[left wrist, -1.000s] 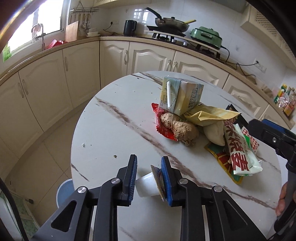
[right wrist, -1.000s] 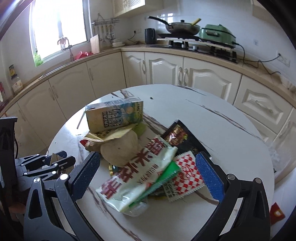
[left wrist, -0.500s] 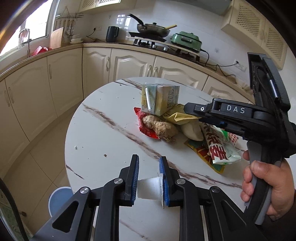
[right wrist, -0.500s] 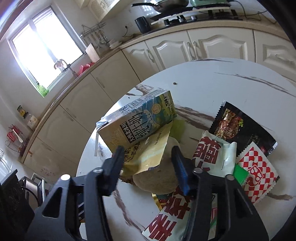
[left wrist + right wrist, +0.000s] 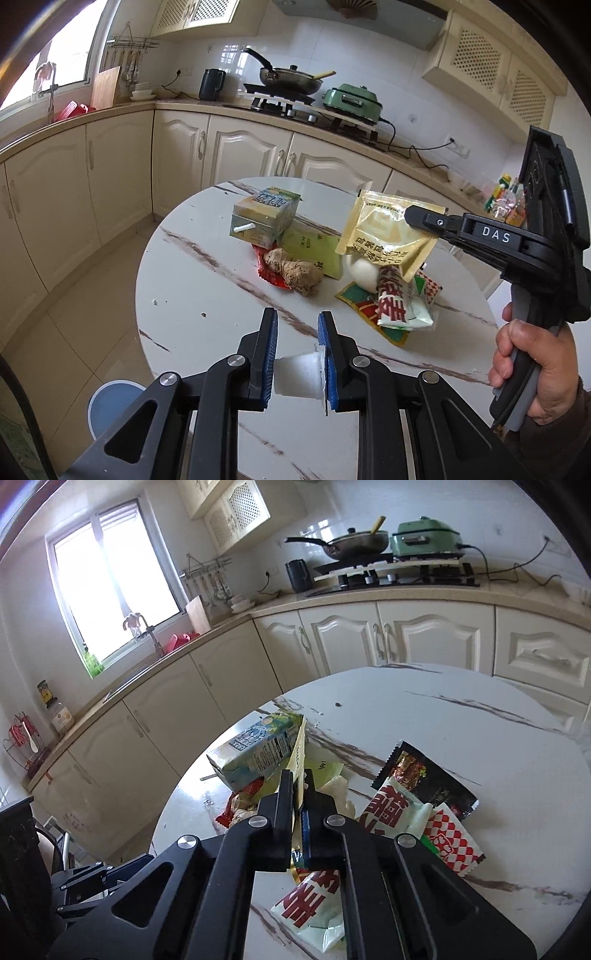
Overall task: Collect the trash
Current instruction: 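Grasp the small white wrapper with the left tool while the right tool grasps the yellow wrapper, then carry both wrappers to the blue bin and open both tools over it, then move both tools back toward the round table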
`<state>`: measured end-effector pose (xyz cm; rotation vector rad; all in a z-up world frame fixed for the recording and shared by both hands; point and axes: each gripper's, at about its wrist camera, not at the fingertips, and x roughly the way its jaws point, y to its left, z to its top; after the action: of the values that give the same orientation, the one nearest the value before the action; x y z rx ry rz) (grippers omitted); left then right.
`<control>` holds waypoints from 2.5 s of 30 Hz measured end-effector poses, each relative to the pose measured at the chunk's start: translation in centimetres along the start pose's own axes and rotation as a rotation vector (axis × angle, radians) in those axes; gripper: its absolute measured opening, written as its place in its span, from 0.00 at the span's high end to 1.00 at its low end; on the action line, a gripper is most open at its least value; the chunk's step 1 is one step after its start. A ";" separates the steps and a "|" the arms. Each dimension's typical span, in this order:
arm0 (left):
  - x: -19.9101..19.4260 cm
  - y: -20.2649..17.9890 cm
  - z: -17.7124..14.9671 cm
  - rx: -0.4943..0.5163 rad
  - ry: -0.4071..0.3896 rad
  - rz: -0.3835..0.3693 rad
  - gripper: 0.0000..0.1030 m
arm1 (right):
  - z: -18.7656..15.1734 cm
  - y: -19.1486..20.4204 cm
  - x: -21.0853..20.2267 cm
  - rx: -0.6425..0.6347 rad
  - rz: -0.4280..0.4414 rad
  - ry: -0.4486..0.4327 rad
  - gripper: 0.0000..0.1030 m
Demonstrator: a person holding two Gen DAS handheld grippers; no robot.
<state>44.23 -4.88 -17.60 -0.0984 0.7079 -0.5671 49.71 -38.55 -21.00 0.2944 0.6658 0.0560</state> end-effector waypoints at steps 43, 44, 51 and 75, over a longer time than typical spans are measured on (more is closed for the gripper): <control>-4.5 28.7 -13.2 -0.385 0.233 0.345 0.82 | -20.9 29.5 27.3 -0.336 0.294 0.573 0.96; -3.7 29.4 -13.3 -0.397 0.248 0.344 0.82 | -21.4 29.4 28.3 -0.333 0.291 0.584 0.95; 0.0 33.1 -13.2 -0.453 0.290 0.361 0.73 | -22.9 28.1 32.0 -0.297 0.243 0.618 0.80; -16.8 17.9 -7.0 -0.297 -0.102 0.541 0.19 | -12.6 30.0 10.8 -0.394 0.192 0.211 0.23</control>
<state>37.63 19.75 -17.95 -0.2026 0.6803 0.0623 51.75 -5.06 -28.31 -0.0296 0.8173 0.4018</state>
